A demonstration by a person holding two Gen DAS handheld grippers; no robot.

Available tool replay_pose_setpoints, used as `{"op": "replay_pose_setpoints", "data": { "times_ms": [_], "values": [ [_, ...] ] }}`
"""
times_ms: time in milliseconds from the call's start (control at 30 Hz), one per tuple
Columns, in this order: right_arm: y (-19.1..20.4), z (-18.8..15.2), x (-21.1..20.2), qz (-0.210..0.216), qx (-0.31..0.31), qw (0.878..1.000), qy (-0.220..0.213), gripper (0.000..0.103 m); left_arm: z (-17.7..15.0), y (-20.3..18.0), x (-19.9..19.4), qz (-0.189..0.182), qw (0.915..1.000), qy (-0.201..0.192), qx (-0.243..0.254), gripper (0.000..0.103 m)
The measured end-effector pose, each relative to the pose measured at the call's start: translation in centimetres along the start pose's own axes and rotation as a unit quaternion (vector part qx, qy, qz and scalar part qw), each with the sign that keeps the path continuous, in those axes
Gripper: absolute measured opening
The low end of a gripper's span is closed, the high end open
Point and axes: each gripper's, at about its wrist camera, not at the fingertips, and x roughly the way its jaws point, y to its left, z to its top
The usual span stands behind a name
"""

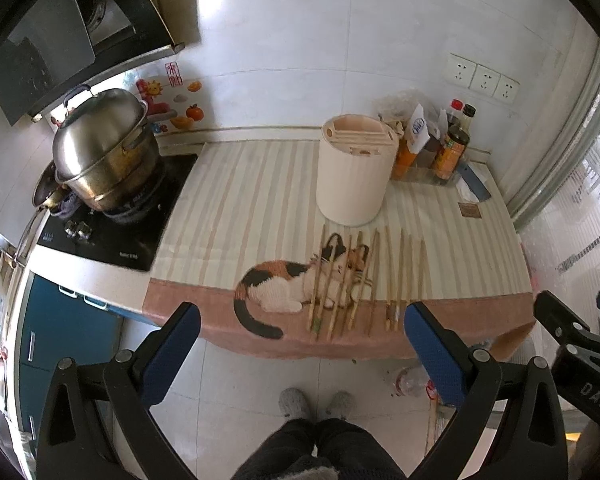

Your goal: Organize utensils

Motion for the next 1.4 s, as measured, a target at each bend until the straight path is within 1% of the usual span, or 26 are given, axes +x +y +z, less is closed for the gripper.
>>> {"op": "replay_pose_setpoints", "data": {
  "times_ms": [100,200,233,267,367,433,500,533,633,733,767,800,833,867,900,1033,1067,1100,1167,1200,1233,1267,1300,1333,1367,1400],
  "values": [
    [-0.1,0.1,0.8,0.001,0.014,1.0,-0.005,0.103,1.0,0.4,1.9,0.028,0.9991,-0.033,0.003,0.103],
    [-0.3,0.6,2.7,0.002,0.028,1.0,-0.011,0.103,2.0,1.0,5.0,0.051,0.9978,-0.039,0.016,0.103],
    [-0.4,0.8,3.5,0.004,0.033,0.999,-0.014,0.103,2.5,1.3,6.8,0.059,0.9976,-0.031,0.021,0.103],
    [-0.5,0.9,4.4,-0.002,0.04,0.999,-0.013,0.103,2.6,1.5,7.9,0.059,0.9977,-0.026,0.023,0.103],
    [-1.0,1.2,7.4,-0.022,0.064,0.998,-0.012,0.103,3.0,2.1,12.3,0.051,0.9982,-0.002,0.03,0.103],
    [-1.3,1.2,9.7,-0.028,0.075,0.997,-0.002,0.103,3.1,2.2,14.9,0.043,0.9983,0.013,0.038,0.103],
    [-1.7,1.1,12.5,-0.038,0.087,0.995,0.018,0.102,3.2,2.0,17.9,0.041,0.9973,0.034,0.05,0.103],
    [-1.9,1.0,14.1,-0.036,0.088,0.995,0.03,0.099,3.2,1.8,19.5,0.043,0.9963,0.048,0.057,0.103],
    [-2.6,0.6,18.8,-0.04,0.096,0.992,0.069,0.083,3.1,1.3,24.7,0.041,0.9913,0.1,0.074,0.103],
    [-3.3,-0.1,23.4,-0.03,0.105,0.988,0.107,0.07,2.8,0.9,28.7,0.025,0.9865,0.144,0.073,0.101],
    [-3.5,-0.3,25.1,-0.024,0.107,0.987,0.121,0.066,2.6,0.6,30.1,0.014,0.9849,0.158,0.069,0.101],
    [-3.6,-0.5,26.3,-0.018,0.109,0.985,0.132,0.064,2.4,0.5,31.3,0.008,0.9833,0.17,0.064,0.097],
    [-3.9,-0.6,27.8,-0.007,0.112,0.983,0.143,0.061,2.1,0.3,32.7,0.003,0.9804,0.189,0.057,0.089],
    [-4.1,-0.7,29.4,0.001,0.112,0.981,0.155,0.056,2.0,0.0,33.5,-0.002,0.9788,0.199,0.051,0.084],
    [-4.2,-0.8,30.9,0.007,0.11,0.979,0.17,0.054,1.7,-0.2,34.5,-0.007,0.9765,0.211,0.043,0.076],
    [-4.2,-0.6,34.7,0.027,0.103,0.973,0.202,0.047,1.1,-1.7,37.4,-0.006,0.9697,0.241,0.039,0.066],
    [-4.3,-0.4,35.6,0.032,0.101,0.972,0.209,0.046,1.0,-2.0,38.0,-0.005,0.9687,0.245,0.04,0.063],
    [-4.3,-0.2,36.5,0.035,0.099,0.971,0.215,0.046,1.0,-2.3,38.5,-0.003,0.9679,0.248,0.042,0.058],
    [-4.3,0.2,37.8,0.039,0.095,0.969,0.224,0.046,1.0,-2.7,39.3,0.007,0.9666,0.252,0.045,0.055],
    [-4.4,0.3,38.6,0.038,0.092,0.968,0.232,0.046,1.0,-2.9,39.7,0.009,0.9665,0.252,0.048,0.05],
    [-4.4,0.5,39.2,0.04,0.092,0.967,0.235,0.046,0.8,-3.3,40.0,0.014,0.966,0.253,0.053,0.041],
    [-4.4,0.6,39.9,0.046,0.092,0.965,0.241,0.046,0.5,-3.5,40.4,0.02,0.965,0.255,0.058,0.039],
    [-4.3,0.7,40.5,0.047,0.088,0.964,0.247,0.046,0.5,-3.6,40.4,0.022,0.9681,0.244,0.055,0.032],
    [-4.1,0.7,41.1,0.044,0.081,0.963,0.255,0.047,0.4,-3.8,40.6,0.019,0.9688,0.241,0.055,0.022],
    [-3.8,0.8,41.8,0.045,0.074,0.961,0.263,0.046,0.2,-3.8,40.8,0.014,0.9695,0.239,0.051,0.016],
    [-3.4,0.8,42.3,0.046,0.066,0.96,0.268,0.046,0.0,-3.8,40.9,0.017,0.9694,0.241,0.044,0.005]
  ]
}}
